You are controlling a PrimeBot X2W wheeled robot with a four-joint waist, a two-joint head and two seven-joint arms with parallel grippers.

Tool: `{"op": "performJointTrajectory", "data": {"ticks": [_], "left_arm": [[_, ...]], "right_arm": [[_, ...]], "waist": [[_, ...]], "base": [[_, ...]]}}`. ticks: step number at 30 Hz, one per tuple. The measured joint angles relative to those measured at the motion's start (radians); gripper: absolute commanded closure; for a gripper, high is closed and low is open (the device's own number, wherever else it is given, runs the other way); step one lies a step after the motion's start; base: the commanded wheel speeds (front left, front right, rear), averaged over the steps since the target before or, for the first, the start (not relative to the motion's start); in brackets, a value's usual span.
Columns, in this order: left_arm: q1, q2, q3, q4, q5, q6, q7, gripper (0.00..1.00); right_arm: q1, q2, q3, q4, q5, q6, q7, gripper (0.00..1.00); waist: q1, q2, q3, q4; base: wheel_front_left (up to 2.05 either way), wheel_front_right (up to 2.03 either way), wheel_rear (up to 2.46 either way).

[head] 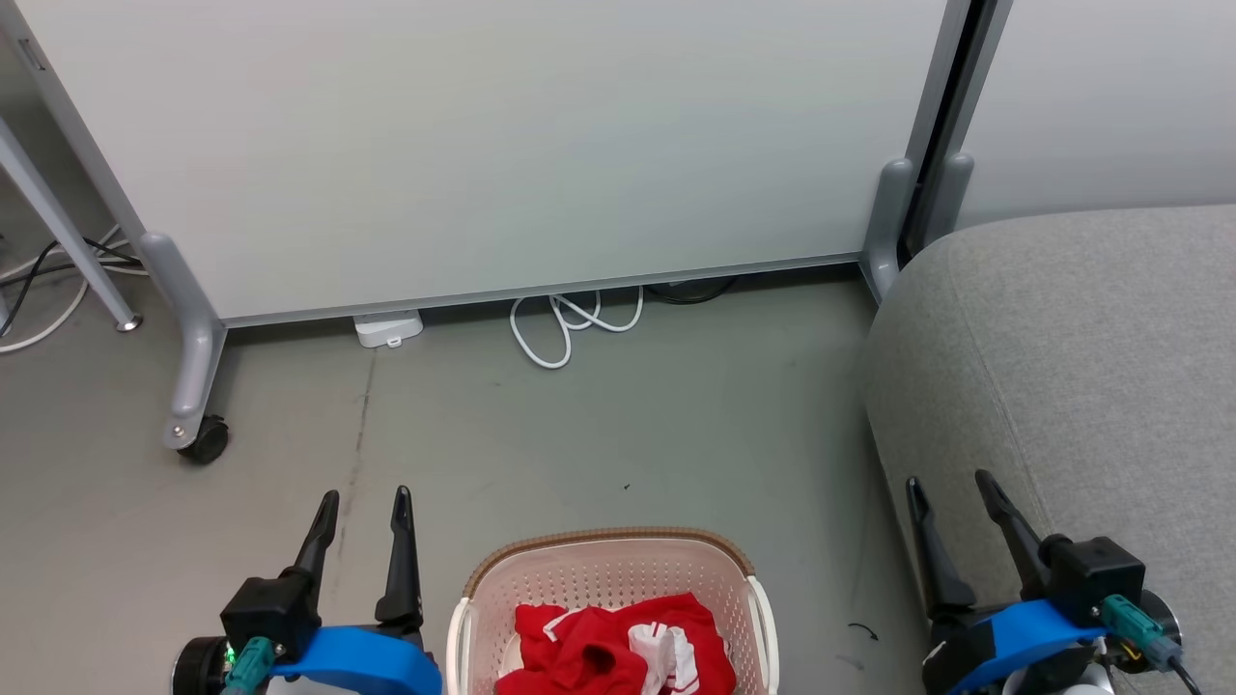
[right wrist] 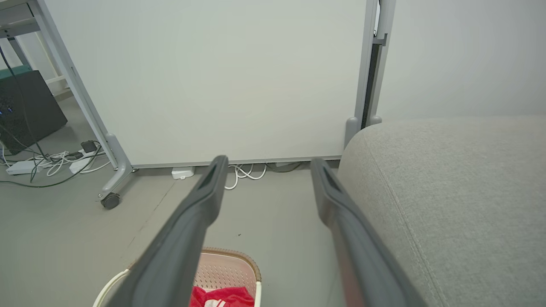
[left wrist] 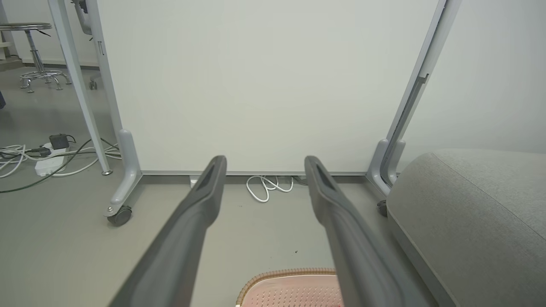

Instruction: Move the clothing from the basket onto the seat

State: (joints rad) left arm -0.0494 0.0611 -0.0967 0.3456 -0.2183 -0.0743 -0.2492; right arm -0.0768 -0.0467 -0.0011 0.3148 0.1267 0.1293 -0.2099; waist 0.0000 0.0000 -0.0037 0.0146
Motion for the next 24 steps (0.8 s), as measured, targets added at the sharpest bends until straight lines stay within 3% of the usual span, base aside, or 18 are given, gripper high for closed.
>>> {"op": "performJointTrajectory", "data": {"ticks": [24], "left_arm": [[-0.010,-0.005,0.007,0.007,0.034,0.003,-0.013,0.00]], "right_arm": [[0.000,0.000,0.008,-0.006,-0.045,0.000,-0.012,0.00]], "waist": [[0.0000,0.0000,0.010,-0.001]], "base": [[0.00,0.00,0.00]]}}
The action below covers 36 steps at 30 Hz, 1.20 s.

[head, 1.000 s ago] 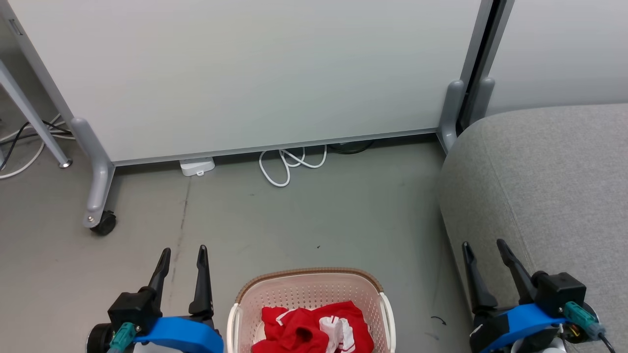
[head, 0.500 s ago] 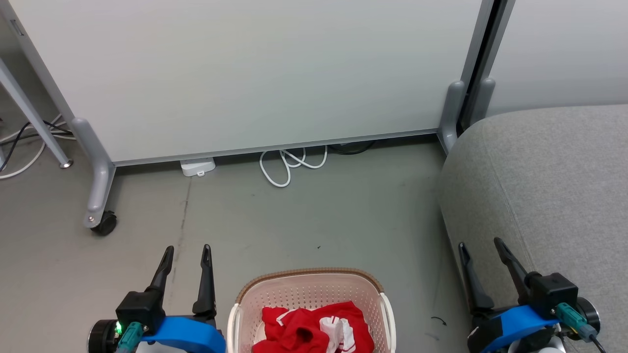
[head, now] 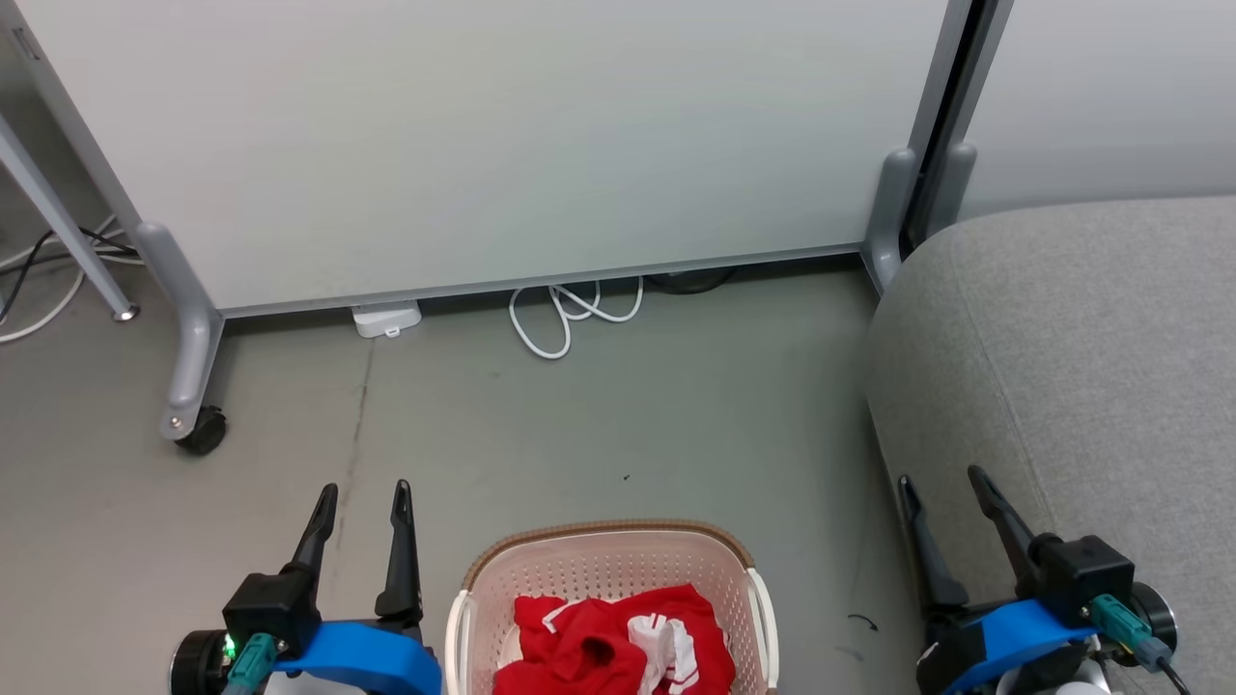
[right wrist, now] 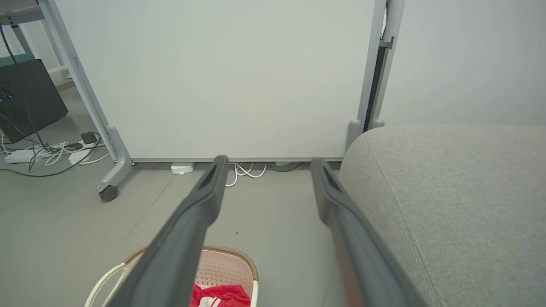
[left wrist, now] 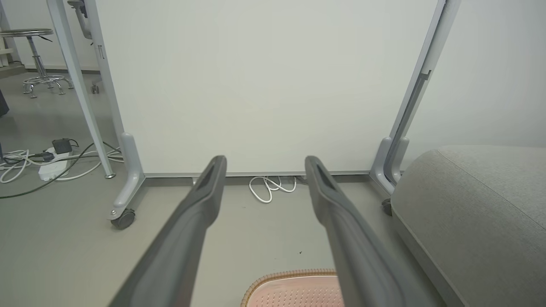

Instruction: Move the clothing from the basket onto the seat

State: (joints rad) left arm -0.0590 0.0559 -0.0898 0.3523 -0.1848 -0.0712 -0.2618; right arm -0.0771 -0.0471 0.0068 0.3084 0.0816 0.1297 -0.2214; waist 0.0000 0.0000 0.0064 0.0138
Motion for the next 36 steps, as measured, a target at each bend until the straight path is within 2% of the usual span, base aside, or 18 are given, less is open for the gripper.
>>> {"op": "performJointTrajectory", "data": {"ticks": [13,23,31,36], "left_arm": [[-0.063,-0.003,-0.023,0.071,-0.007,-0.011,-0.001,0.00],[-0.178,0.009,-0.063,0.299,0.002,-0.028,0.004,0.00],[-0.301,0.044,-0.097,0.487,0.010,-0.043,0.035,0.00],[-0.389,0.060,-0.102,0.555,0.007,-0.044,0.036,0.00]], "right_arm": [[-0.056,-0.001,0.048,-0.029,-0.001,0.001,-0.002,0.00],[-0.119,-0.001,0.121,-0.061,0.011,0.001,-0.016,0.00],[-0.173,-0.002,0.168,-0.080,0.033,0.001,-0.028,0.00],[-0.197,-0.002,0.187,-0.093,0.067,0.001,-0.036,0.00]], "waist": [[0.0000,0.0000,0.109,-0.055],[0.0001,0.0000,0.239,-0.150],[0.0002,0.0000,0.372,-0.230],[0.0003,0.0000,0.467,-0.271]], "base": [[0.00,0.00,0.00],[0.00,0.00,0.00],[0.00,0.00,0.00],[0.00,0.00,0.00]]}}
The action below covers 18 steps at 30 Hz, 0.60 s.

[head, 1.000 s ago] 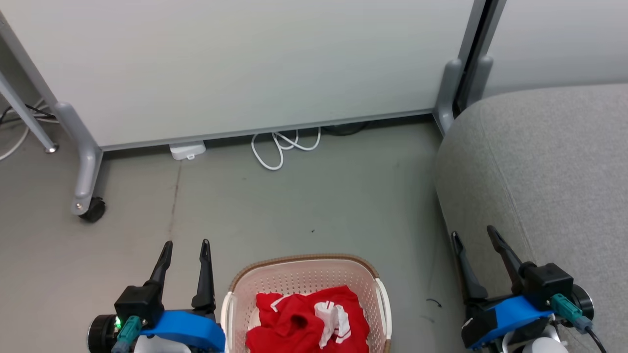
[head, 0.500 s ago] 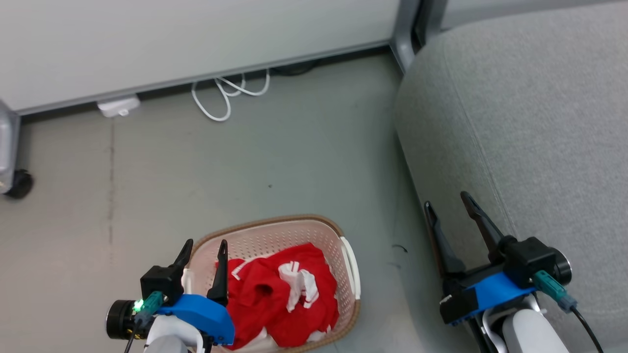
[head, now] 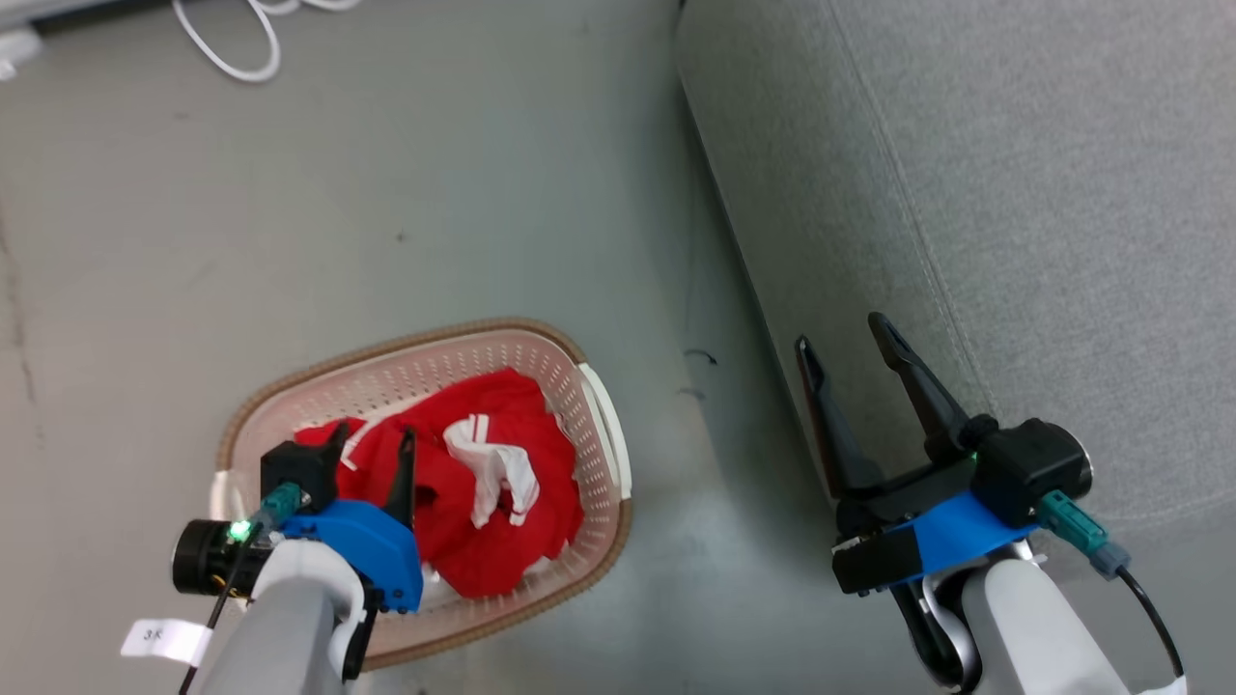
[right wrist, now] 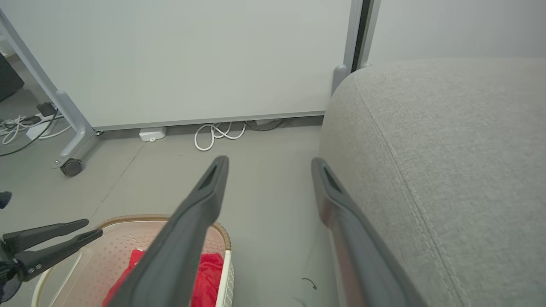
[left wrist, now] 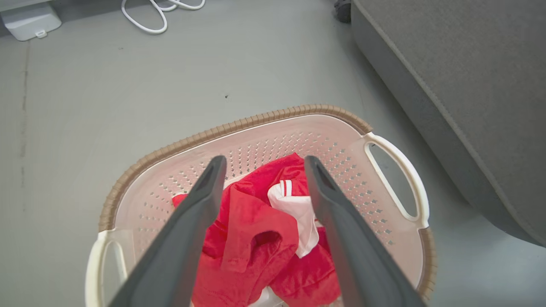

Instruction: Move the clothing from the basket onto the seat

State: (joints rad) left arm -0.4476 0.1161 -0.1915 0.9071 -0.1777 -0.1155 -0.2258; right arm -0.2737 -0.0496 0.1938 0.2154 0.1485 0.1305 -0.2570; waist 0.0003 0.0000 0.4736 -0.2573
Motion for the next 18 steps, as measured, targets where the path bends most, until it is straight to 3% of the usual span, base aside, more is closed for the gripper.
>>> {"op": "performJointTrajectory", "data": {"ticks": [18], "left_arm": [[-0.161,0.059,-0.056,0.224,0.030,0.016,0.076,0.00]], "right_arm": [[-0.079,0.000,0.060,-0.051,0.065,0.000,-0.005,0.00]], "waist": [[-0.0001,0.0000,0.258,-0.061]], "base": [[0.00,0.00,0.00]]}}
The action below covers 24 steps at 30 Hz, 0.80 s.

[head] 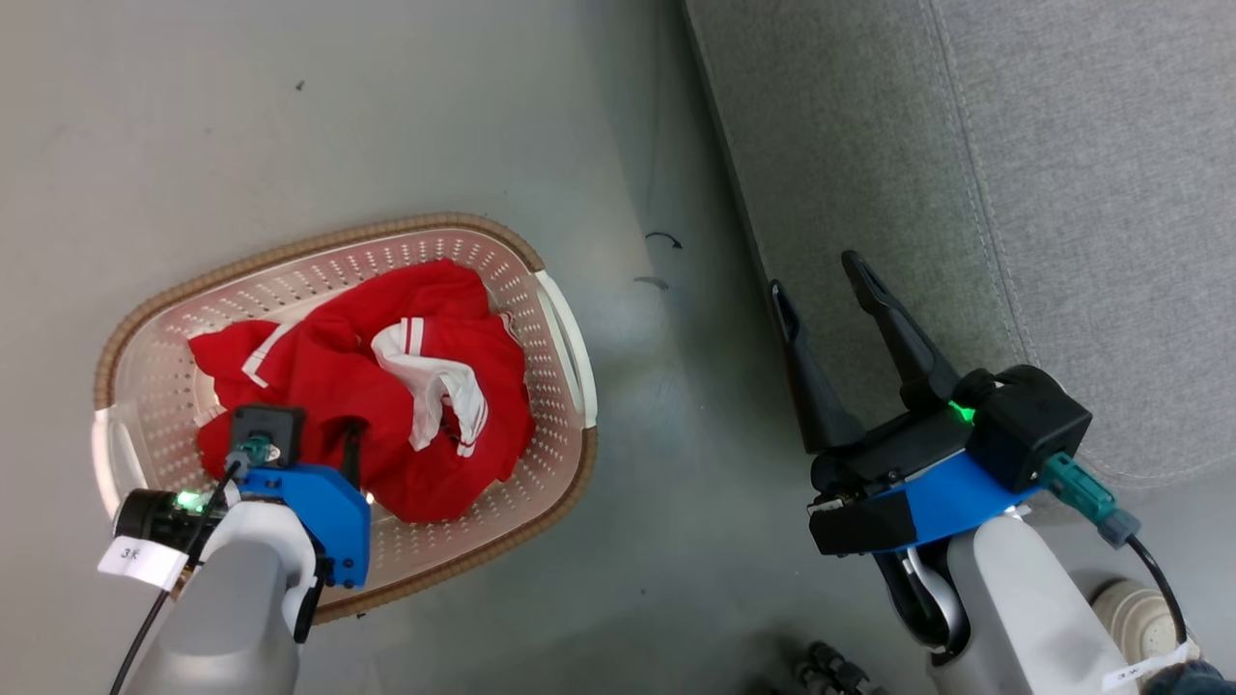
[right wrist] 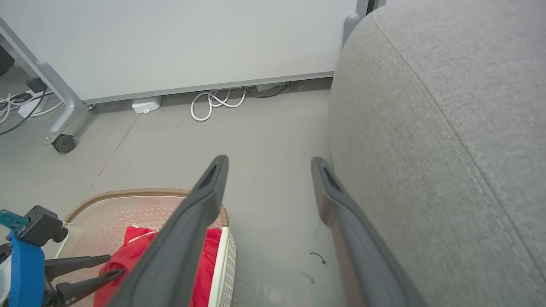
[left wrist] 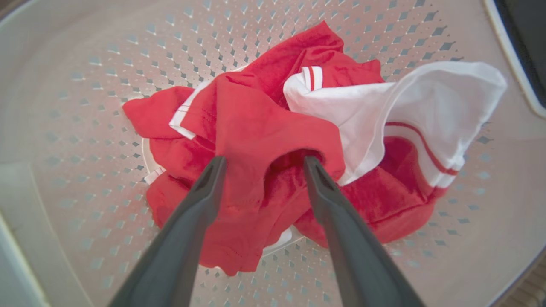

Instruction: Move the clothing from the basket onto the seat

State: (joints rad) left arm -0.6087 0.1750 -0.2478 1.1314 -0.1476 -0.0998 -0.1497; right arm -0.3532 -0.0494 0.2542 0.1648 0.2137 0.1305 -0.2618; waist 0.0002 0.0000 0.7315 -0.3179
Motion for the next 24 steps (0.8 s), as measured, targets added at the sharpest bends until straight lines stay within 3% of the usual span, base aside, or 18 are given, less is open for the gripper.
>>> {"op": "performJointTrajectory", "data": {"ticks": [12,13,14,15,24], "left_arm": [[-0.088,0.030,-0.027,0.066,0.025,0.074,0.007,0.00],[-0.094,0.030,-0.027,0.072,0.024,0.075,0.011,0.41],[-0.098,0.031,-0.027,0.077,0.024,0.081,0.013,0.62],[-0.101,0.031,-0.028,0.079,0.023,0.082,0.011,1.00],[-0.117,0.018,-0.033,0.102,-0.002,0.064,-0.007,1.00]], "right_arm": [[-0.010,0.000,0.006,-0.011,0.023,0.000,0.000,0.00],[-0.011,0.000,0.007,-0.011,0.026,0.000,0.000,0.00],[-0.011,0.000,0.008,-0.011,0.026,0.000,0.000,0.00],[-0.011,0.000,0.009,-0.011,0.027,0.000,0.000,0.00],[-0.011,0.000,0.010,-0.009,0.034,0.000,0.000,0.00]], "waist": [[-0.0001,0.0000,0.068,-0.028],[0.0000,0.0000,0.071,-0.030],[-0.0001,0.0000,0.072,-0.031],[-0.0001,0.0000,0.073,-0.032],[-0.0001,0.0000,0.068,-0.023]], "base": [[0.00,0.00,0.00],[0.00,0.00,0.00],[0.00,0.00,0.00],[0.00,0.00,0.00],[0.00,0.00,0.00]]}}
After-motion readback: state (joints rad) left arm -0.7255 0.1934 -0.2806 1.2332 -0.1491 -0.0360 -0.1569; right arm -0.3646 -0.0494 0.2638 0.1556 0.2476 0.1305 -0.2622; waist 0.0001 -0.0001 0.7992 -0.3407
